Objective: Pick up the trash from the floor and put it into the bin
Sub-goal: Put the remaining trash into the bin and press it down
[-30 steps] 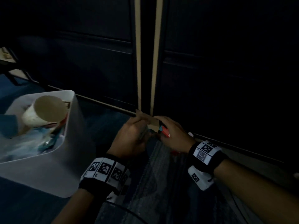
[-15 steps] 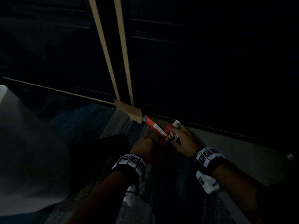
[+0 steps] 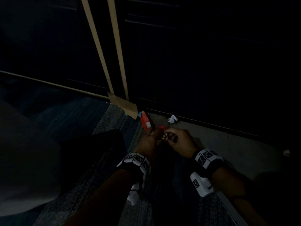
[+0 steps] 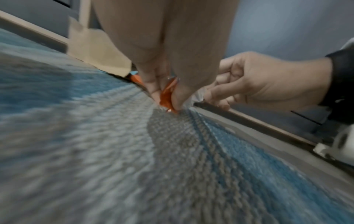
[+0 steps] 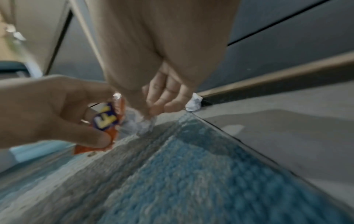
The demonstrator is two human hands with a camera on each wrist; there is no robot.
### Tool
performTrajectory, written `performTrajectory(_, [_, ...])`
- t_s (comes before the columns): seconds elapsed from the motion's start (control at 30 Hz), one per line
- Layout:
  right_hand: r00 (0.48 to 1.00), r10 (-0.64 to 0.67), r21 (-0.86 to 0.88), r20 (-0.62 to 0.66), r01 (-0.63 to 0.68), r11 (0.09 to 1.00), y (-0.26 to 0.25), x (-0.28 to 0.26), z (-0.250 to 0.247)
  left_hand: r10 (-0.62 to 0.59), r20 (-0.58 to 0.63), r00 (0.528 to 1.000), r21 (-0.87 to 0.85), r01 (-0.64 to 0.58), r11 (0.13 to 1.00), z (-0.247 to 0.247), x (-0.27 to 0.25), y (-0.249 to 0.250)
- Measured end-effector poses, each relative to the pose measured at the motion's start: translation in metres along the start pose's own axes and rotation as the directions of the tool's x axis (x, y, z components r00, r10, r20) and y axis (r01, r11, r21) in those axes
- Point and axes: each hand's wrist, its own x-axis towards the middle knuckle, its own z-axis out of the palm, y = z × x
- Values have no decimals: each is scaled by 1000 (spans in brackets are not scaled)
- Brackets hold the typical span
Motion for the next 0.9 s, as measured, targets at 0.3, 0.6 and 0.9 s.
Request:
performTrajectory(0.3, [990, 14, -213, -142, -44, 976, 7, 27, -4, 86, -79, 993, -39, -89, 995, -33, -43, -15])
performTrajectory(0.6, [995, 91, -368, 47, -67, 928, 13, 53, 11, 95, -280, 955, -23, -106, 994, -80, -95, -24])
performTrajectory(0.9, [989, 2, -284, -145, -43, 958, -21, 40, 6, 92, -349, 932, -29, -109, 994, -146, -147, -18])
